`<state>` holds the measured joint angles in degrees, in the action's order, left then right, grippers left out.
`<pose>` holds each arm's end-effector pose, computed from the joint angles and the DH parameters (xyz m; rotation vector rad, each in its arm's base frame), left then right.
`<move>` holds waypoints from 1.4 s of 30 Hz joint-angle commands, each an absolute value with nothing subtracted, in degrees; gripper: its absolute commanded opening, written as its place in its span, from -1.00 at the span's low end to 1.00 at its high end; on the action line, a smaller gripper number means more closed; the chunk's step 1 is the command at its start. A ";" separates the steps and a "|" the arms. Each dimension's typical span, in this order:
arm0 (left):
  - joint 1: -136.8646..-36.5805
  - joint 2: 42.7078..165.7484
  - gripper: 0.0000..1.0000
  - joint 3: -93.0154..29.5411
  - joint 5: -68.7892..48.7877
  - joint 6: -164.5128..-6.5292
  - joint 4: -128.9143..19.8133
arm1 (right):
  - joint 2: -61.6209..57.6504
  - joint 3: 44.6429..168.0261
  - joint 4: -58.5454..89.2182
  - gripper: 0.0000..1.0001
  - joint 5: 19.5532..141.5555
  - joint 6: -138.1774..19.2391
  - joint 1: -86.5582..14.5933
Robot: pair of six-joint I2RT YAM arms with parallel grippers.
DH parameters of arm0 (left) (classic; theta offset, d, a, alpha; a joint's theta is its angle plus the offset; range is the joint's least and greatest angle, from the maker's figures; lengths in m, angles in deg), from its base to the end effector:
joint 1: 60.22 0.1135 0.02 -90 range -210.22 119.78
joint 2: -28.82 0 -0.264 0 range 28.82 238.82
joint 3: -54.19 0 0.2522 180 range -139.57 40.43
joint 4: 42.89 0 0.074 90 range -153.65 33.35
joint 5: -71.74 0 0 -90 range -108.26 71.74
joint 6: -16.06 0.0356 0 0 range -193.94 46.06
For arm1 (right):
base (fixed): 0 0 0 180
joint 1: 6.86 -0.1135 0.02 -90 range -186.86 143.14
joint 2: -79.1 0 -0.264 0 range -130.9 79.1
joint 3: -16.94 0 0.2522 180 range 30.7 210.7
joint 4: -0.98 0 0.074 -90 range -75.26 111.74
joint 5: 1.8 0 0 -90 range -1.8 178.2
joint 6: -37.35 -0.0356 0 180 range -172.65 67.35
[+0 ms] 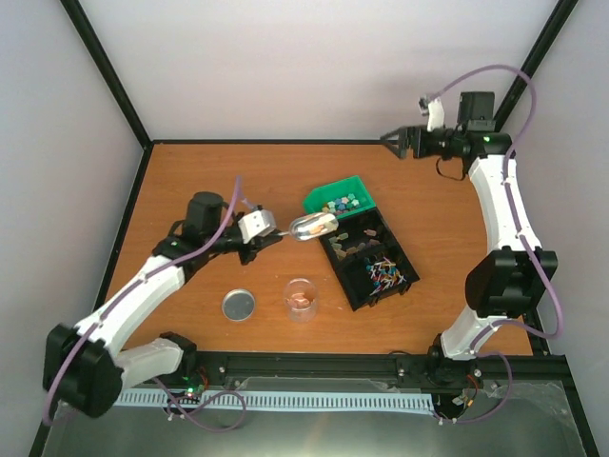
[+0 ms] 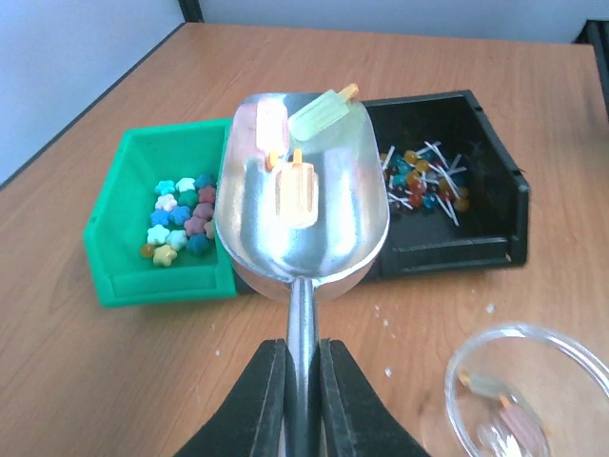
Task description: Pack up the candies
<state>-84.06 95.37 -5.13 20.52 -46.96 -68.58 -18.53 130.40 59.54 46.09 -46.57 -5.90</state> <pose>0.2202 -0.1217 0.2687 1.2287 1.6760 -0.6877 0.3718 0.0176 0.3758 -0.4620 2.1508 0.7752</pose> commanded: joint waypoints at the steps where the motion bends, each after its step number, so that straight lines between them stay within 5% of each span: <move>1: -81.74 84.18 -0.99 -4.56 23.84 -36.27 -87.91 | -18.59 135.68 48.93 1.00 34.04 -64.79 -9.34; 13: -81.08 59.27 -0.98 -1.34 25.37 -30.67 -114.48 | -25.10 140.31 15.38 1.00 39.63 -106.99 -30.45; 20: -81.05 55.02 -0.98 -1.35 26.58 -24.93 -121.34 | -35.44 158.64 16.75 1.00 48.77 -114.09 -39.51; 28: -81.05 61.58 -0.98 -5.11 23.14 -16.13 -128.25 | -39.34 163.35 18.84 1.00 54.70 -119.31 -44.68; 42: -81.05 61.57 -0.98 -3.87 21.35 -23.24 -124.98 | -40.97 166.84 23.68 1.00 57.77 -124.07 -45.78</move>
